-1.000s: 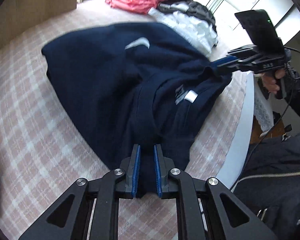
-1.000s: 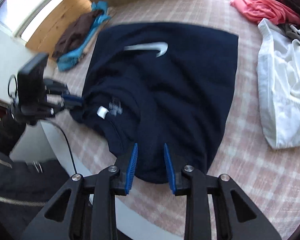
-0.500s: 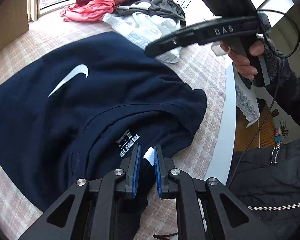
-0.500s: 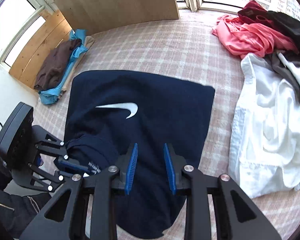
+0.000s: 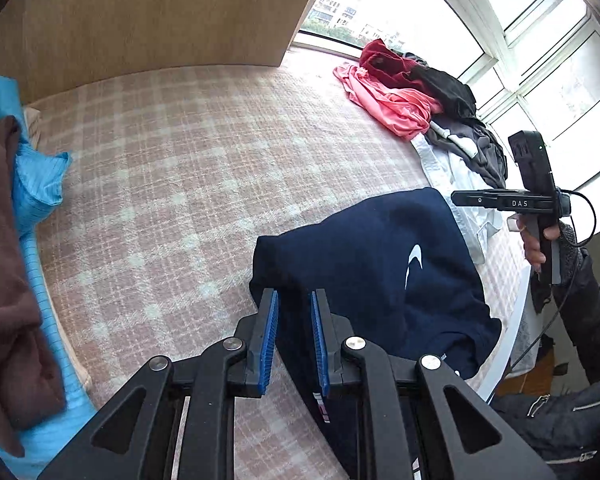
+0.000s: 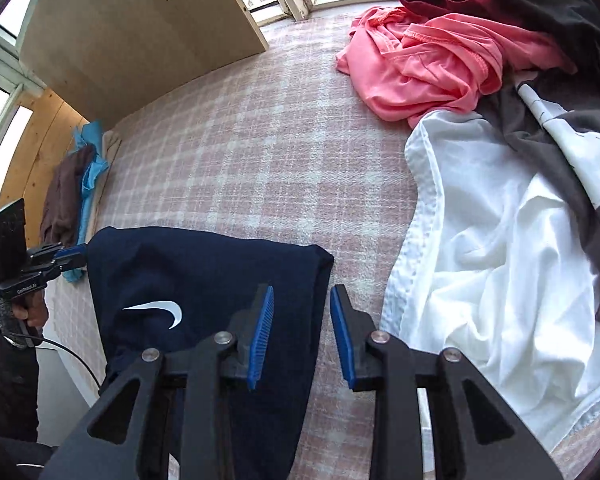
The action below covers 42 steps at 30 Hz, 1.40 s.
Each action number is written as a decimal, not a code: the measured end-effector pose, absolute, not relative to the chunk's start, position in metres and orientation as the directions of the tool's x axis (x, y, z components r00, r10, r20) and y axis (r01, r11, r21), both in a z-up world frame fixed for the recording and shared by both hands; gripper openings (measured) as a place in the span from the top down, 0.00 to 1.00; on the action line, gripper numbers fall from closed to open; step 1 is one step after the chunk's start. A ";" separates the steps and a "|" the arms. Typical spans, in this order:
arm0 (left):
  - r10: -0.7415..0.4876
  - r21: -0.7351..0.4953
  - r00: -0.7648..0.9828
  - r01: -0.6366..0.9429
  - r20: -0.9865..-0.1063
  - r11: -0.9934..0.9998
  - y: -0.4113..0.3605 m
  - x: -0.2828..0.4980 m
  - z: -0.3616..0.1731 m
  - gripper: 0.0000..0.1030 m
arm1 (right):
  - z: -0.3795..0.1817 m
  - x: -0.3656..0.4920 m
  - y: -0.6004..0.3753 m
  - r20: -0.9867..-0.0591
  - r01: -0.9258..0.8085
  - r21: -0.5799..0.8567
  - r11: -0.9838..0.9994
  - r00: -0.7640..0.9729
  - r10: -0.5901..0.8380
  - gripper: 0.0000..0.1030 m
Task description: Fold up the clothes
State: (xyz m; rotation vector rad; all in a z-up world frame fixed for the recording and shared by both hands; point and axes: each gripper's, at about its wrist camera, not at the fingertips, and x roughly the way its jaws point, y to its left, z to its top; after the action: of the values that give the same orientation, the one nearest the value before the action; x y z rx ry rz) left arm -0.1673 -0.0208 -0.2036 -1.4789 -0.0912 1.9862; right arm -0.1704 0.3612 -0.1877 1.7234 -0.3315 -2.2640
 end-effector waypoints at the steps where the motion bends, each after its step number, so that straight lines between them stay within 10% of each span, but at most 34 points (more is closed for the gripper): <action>1: 0.533 -0.423 -0.137 -0.459 -0.835 -0.781 -0.018 -0.171 -0.207 0.85 | -0.190 -0.173 0.360 -0.906 0.087 0.335 -0.938 -0.244 -0.346 0.71; 22: 0.588 -0.537 -0.011 -0.395 -0.809 -0.745 -0.007 -0.207 -0.236 0.71 | -0.215 -0.192 0.362 -0.822 0.080 0.529 -0.845 -0.195 -0.534 0.72; 24: 0.596 -0.540 -0.021 -0.396 -0.803 -0.742 -0.008 -0.207 -0.237 0.73 | -0.216 -0.192 0.361 -0.832 0.082 0.511 -0.855 -0.202 -0.517 0.95; 27: 0.592 -0.518 -0.077 -0.403 -0.802 -0.755 -0.015 -0.205 -0.230 0.93 | -0.210 -0.186 0.363 -0.823 0.098 0.512 -0.854 -0.230 -0.520 0.95; 42: 0.599 -0.530 -0.066 -0.394 -0.798 -0.750 -0.013 -0.206 -0.238 0.95 | -0.211 -0.188 0.364 -0.817 0.101 0.518 -0.850 -0.238 -0.526 0.95</action>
State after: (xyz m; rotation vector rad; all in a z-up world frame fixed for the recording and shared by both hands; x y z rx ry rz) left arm -0.2059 -0.0130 -0.2383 -1.5371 -0.2248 1.8847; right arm -0.1878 0.3635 -0.2112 1.6236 -0.5091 -2.1339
